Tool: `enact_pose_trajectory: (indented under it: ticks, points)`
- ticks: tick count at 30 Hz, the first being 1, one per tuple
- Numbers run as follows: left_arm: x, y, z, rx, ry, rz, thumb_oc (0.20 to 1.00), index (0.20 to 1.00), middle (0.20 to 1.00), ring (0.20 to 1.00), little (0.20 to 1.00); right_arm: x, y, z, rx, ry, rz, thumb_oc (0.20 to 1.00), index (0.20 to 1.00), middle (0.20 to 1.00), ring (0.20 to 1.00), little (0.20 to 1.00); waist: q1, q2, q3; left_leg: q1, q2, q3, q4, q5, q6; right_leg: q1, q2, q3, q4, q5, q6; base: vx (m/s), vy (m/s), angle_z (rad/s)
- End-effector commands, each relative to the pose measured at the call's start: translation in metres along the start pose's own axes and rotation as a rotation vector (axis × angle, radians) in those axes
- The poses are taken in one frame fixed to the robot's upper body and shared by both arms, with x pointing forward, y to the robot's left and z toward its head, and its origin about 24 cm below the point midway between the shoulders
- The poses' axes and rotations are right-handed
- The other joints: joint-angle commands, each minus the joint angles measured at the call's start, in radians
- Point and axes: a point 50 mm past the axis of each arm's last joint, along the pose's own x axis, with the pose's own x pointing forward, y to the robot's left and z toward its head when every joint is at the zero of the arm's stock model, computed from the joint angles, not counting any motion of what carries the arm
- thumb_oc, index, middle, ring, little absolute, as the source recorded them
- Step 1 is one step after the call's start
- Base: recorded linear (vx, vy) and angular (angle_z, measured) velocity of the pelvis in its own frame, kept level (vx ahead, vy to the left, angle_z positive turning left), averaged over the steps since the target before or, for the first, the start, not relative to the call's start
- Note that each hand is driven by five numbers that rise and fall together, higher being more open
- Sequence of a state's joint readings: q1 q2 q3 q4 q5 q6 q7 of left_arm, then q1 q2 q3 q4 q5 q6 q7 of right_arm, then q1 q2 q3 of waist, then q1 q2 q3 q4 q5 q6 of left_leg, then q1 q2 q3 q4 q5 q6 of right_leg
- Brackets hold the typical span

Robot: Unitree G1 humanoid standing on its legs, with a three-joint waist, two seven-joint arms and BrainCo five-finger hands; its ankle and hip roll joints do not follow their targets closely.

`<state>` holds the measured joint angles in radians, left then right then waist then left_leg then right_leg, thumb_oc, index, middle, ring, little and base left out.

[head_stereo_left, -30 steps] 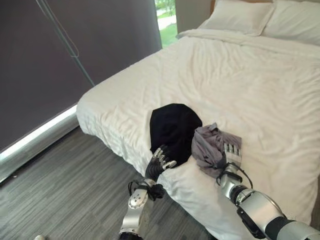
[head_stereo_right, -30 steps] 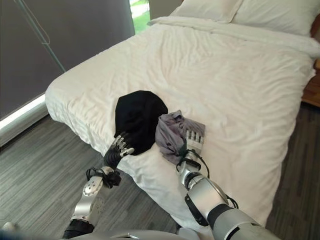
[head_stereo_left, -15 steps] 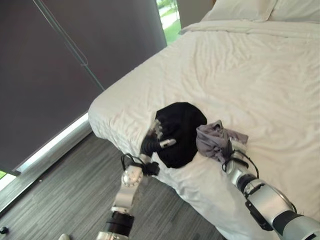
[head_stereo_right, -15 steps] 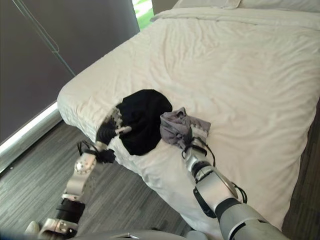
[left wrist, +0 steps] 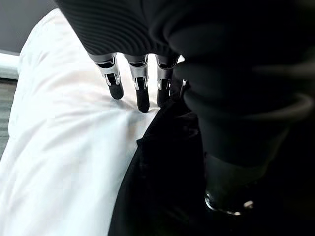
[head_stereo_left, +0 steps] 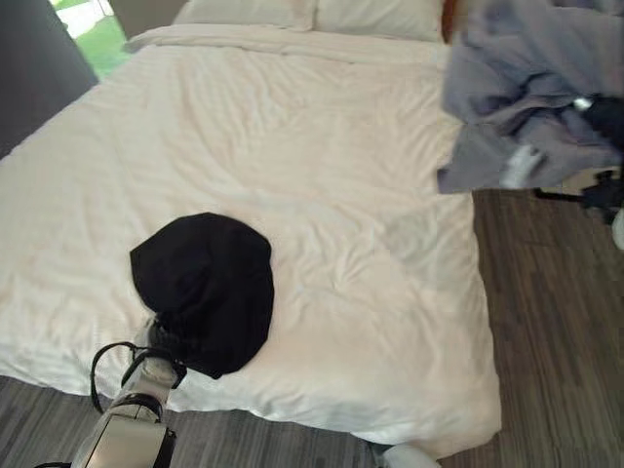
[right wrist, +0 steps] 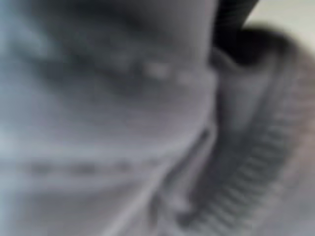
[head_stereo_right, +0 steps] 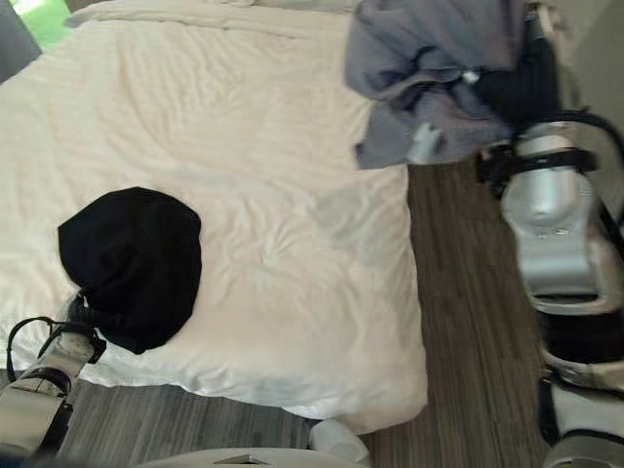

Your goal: Pick up bed clothes into laundry basket.

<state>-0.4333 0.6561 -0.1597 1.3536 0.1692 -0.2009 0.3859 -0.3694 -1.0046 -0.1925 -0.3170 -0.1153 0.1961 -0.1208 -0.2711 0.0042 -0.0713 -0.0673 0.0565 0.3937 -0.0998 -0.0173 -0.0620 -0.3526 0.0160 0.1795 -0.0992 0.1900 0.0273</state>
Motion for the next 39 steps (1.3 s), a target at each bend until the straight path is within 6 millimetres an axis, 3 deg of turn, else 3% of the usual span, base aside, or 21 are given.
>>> enact_pose_trajectory:
  ticks: [1,2,7,10,16,17,20,23,26,29,35,39]
  points:
    - [0.007,0.031,0.003,0.036,-0.069,0.142,1.0,1.0,1.0,1.0,1.0,-0.002,-0.001,-0.009,0.095,0.045,-0.032,0.2,0.2,0.2,0.2,0.2,0.006,-0.003,-0.078,-0.008,0.061,-0.017,0.012,-0.024,-0.052,0.0,-0.041,0.01,0.012,-0.001,0.033,0.02,-0.016,-0.2]
    - [0.007,0.032,0.003,0.077,-0.08,0.164,1.0,1.0,1.0,1.0,1.0,-0.011,-0.01,-0.023,0.08,0.105,-0.033,0.2,0.2,0.2,0.2,0.2,-0.006,-0.002,-0.091,-0.022,0.062,-0.01,0.012,-0.025,-0.053,-0.023,-0.04,0.021,0.012,0.005,0.031,0.0,-0.02,-0.17]
    - [0.008,0.035,0.014,0.071,-0.135,0.224,1.0,1.0,1.0,1.0,1.0,-0.041,-0.018,-0.055,0.053,0.26,-0.034,0.2,0.2,0.2,0.2,0.2,-0.021,0.01,-0.108,-0.044,0.06,-0.006,0.012,-0.024,-0.053,-0.058,-0.038,0.034,0.012,0.015,0.028,0.02,-0.016,-0.09]
    - [0.009,0.035,0.023,0.064,-0.175,0.233,1.0,1.0,1.0,1.0,1.0,-0.055,-0.014,-0.066,0.044,0.32,-0.009,0.2,0.2,0.2,0.2,0.2,-0.02,0.017,-0.115,-0.05,0.06,-0.006,0.012,-0.024,-0.053,-0.064,-0.039,0.039,0.012,0.015,0.026,0.02,-0.011,-0.12]
    - [0.01,0.042,0.029,0.064,-0.228,0.272,1.0,1.0,1.0,1.0,1.0,-0.064,-0.005,-0.071,0.058,0.351,0.023,0.2,0.2,0.2,0.2,0.2,-0.018,0.027,-0.122,-0.047,0.059,0.002,0.012,-0.026,-0.054,-0.066,-0.038,0.041,0.012,0.013,0.028,0.02,-0.006,-0.07]
    - [0.017,0.047,0.093,-0.001,-0.303,0.286,1.0,1.0,1.0,1.0,1.0,-0.078,-0.016,-0.08,-0.004,0.411,-0.01,0.2,0.2,0.2,0.2,0.2,0.015,0.03,-0.112,-0.061,0.051,-0.023,0.012,-0.022,-0.046,-0.066,-0.046,0.026,0.012,0.01,0.03,0.0,0.0,0.0]
    - [0.001,0.077,0.136,0.025,-0.522,0.33,1.0,1.0,1.0,1.0,1.0,-0.11,-0.012,-0.092,0.023,0.501,-0.034,0.2,0.2,0.2,0.2,0.2,0.048,0.016,-0.087,-0.069,0.049,-0.041,0.012,-0.012,-0.048,-0.061,-0.054,0.001,0.012,0.009,0.033,-0.05,-0.055,0.23]
    - [-0.015,0.088,0.12,0.07,-0.582,0.365,1.0,1.0,1.0,1.0,1.0,-0.125,-0.008,-0.093,0.031,0.53,-0.022,0.2,0.2,0.2,0.2,0.2,0.052,0.003,-0.075,-0.07,0.049,-0.032,0.012,0.0,-0.052,-0.064,-0.058,0.0,0.012,0.021,0.035,-0.02,-0.048,0.04]
    - [-0.024,0.093,0.112,0.074,-0.606,0.408,1.0,1.0,1.0,1.0,1.0,-0.127,0.002,-0.091,0.06,0.525,0.01,0.2,0.2,0.2,0.2,0.2,0.048,0.003,-0.062,-0.076,0.048,-0.025,0.012,0.0,-0.053,-0.073,-0.057,0.004,0.012,0.024,0.04,-0.02,-0.027,-0.05]
    - [-0.022,0.089,0.11,0.106,-0.599,0.422,1.0,1.0,1.0,1.0,1.0,-0.118,0.012,-0.087,0.089,0.486,0.029,0.2,0.2,0.2,0.2,0.2,0.034,0.0,-0.039,-0.096,0.045,-0.001,0.012,0.007,-0.055,-0.105,-0.049,0.014,0.012,0.033,0.043,-0.06,0.016,-0.01]
    - [-0.014,0.09,0.106,0.206,-0.495,0.426,1.0,1.0,1.0,1.0,1.0,-0.114,0.014,-0.085,0.088,0.475,0.022,0.2,0.2,0.2,0.2,0.2,0.02,-0.009,-0.016,-0.114,0.041,0.014,0.012,0.004,-0.054,-0.133,-0.043,0.036,0.012,0.041,0.039,-0.02,-0.012,-0.2]
    - [-0.009,0.106,0.118,0.189,-0.461,0.463,1.0,1.0,1.0,1.0,1.0,-0.117,0.016,-0.084,0.107,0.467,0.021,0.2,0.2,0.2,0.2,0.2,0.008,-0.008,0.022,-0.139,0.037,0.004,0.012,0.012,-0.057,-0.157,-0.043,0.035,0.012,0.05,0.037,-0.03,-0.031,-0.03]
